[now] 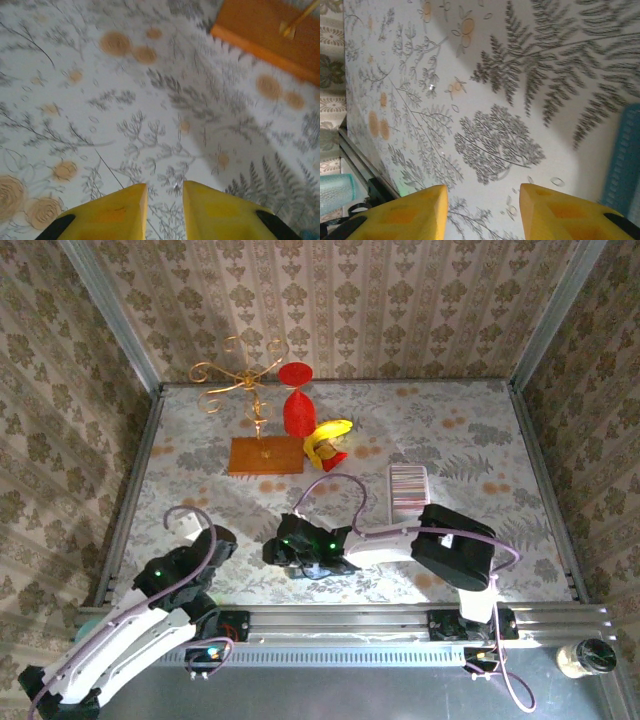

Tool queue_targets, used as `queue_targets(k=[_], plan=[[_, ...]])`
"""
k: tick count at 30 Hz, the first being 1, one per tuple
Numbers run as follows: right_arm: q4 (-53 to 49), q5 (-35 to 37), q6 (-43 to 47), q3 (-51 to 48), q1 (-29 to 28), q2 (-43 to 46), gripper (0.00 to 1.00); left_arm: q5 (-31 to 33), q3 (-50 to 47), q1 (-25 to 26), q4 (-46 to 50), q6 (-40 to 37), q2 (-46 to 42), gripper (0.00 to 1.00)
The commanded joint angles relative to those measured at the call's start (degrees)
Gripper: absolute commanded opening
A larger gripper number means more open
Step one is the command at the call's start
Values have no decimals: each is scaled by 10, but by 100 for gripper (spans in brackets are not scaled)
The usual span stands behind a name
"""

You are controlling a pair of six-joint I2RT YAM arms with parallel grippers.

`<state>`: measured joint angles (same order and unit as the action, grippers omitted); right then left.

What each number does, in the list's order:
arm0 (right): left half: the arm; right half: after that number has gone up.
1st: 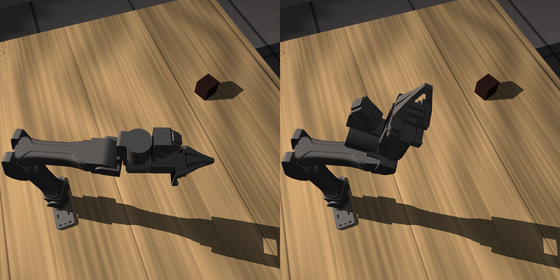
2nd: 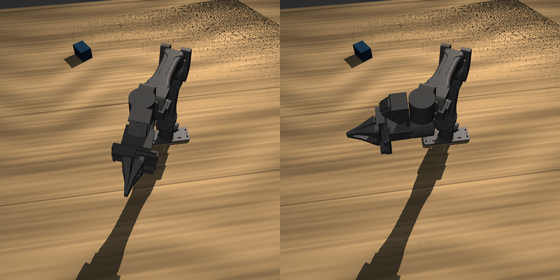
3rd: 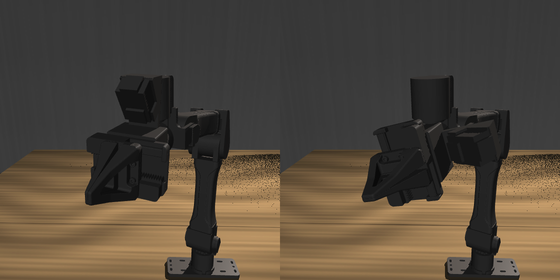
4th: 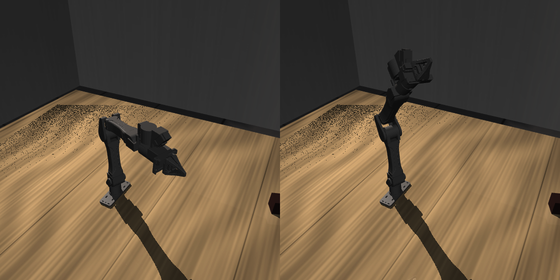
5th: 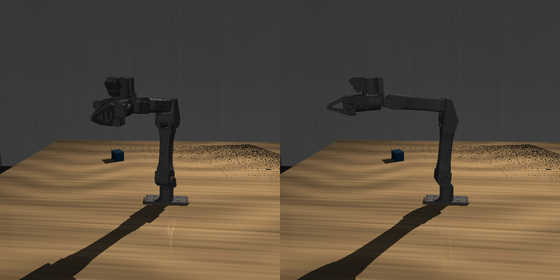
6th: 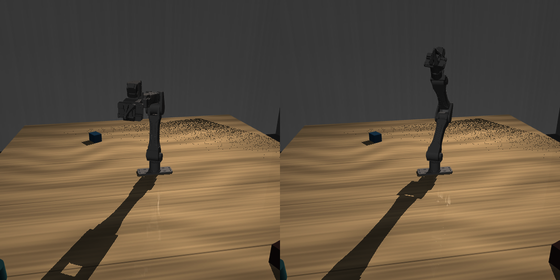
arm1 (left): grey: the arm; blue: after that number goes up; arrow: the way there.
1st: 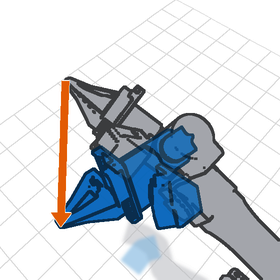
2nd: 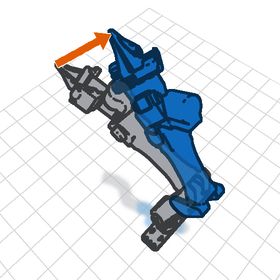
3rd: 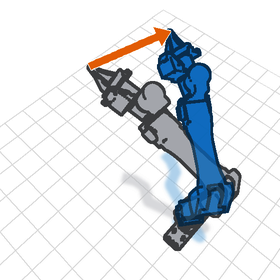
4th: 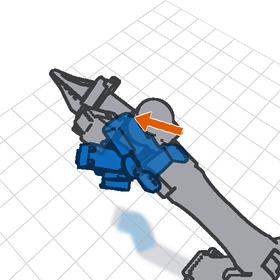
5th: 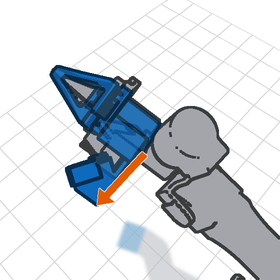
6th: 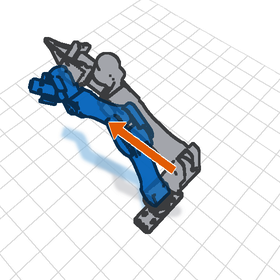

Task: Put the credit cards into the card holder
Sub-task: Flip over the card slot in the card holder.

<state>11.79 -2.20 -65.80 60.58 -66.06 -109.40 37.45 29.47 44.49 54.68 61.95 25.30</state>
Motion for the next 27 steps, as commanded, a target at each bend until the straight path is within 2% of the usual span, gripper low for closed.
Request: queue_targets(k=[1, 9, 13, 16, 20, 22, 27], plan=[[28, -18, 10, 36, -4, -26, 42, 30, 32, -18, 24, -50, -15, 29], [34, -23, 52, 87, 4, -30, 42, -23, 75, -33, 30, -109, -9, 34], [-12, 2, 110, 63, 38, 43, 42, -58, 90, -33, 23, -133, -10, 35], [-66, 22, 185, 25, 72, 130, 44, -104, 81, -33, -10, -151, -9, 37], [-170, 69, 318, -17, 122, 263, 44, -166, 55, -33, -70, -164, -9, 45], [-197, 69, 401, -41, 148, 337, 44, -200, 38, -33, -103, -165, -6, 47], [-243, 26, 695, -108, 166, 518, 44, -297, -17, -32, -210, -161, 23, 47]])
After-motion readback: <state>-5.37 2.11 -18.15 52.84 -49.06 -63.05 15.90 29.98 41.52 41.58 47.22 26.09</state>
